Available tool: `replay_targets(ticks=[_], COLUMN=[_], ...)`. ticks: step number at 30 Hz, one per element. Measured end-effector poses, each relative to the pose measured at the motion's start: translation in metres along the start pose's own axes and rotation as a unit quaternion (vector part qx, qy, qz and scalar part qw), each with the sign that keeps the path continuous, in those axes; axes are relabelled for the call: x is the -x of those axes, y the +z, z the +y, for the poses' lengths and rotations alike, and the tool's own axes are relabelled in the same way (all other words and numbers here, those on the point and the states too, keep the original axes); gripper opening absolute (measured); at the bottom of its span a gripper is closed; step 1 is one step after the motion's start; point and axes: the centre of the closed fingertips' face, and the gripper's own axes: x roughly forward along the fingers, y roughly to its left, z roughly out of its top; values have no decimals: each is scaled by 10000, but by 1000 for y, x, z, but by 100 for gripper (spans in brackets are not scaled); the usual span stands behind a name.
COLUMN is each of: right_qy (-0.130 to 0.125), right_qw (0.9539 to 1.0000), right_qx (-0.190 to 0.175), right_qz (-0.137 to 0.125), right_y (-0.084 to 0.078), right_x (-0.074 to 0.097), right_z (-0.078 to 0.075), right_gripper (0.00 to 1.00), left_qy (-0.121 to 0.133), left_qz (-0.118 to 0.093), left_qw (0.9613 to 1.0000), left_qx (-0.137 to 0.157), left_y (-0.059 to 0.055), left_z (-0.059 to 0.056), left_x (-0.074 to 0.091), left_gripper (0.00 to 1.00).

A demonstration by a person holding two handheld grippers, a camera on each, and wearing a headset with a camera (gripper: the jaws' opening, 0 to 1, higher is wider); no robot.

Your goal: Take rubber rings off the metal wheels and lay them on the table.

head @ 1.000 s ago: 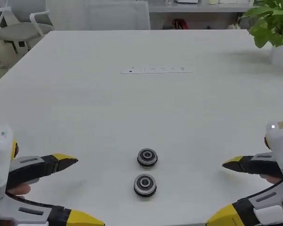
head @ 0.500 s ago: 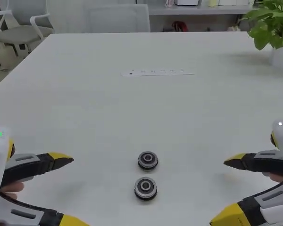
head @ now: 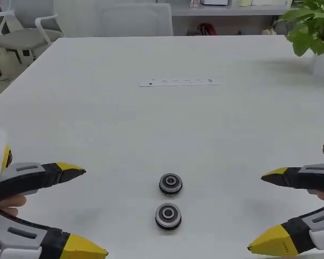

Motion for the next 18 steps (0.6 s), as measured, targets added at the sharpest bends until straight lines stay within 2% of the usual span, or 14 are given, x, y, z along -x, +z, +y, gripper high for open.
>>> replay_targets(ticks=[10, 18], right_qy=[-36, -15], right_qw=[9999, 9997], right_qx=[115, 82], right_qz=[-47, -249], right_y=[7, 20], right_x=[4, 7], right_z=[1, 0], right_gripper=[99, 98], left_qy=[-67, -154], left_qz=[-55, -217], left_qw=[9995, 9977], left_qx=[-312, -618], left_y=[20, 48], left_z=[6, 8], left_x=[-4, -13], left_gripper=[96, 93])
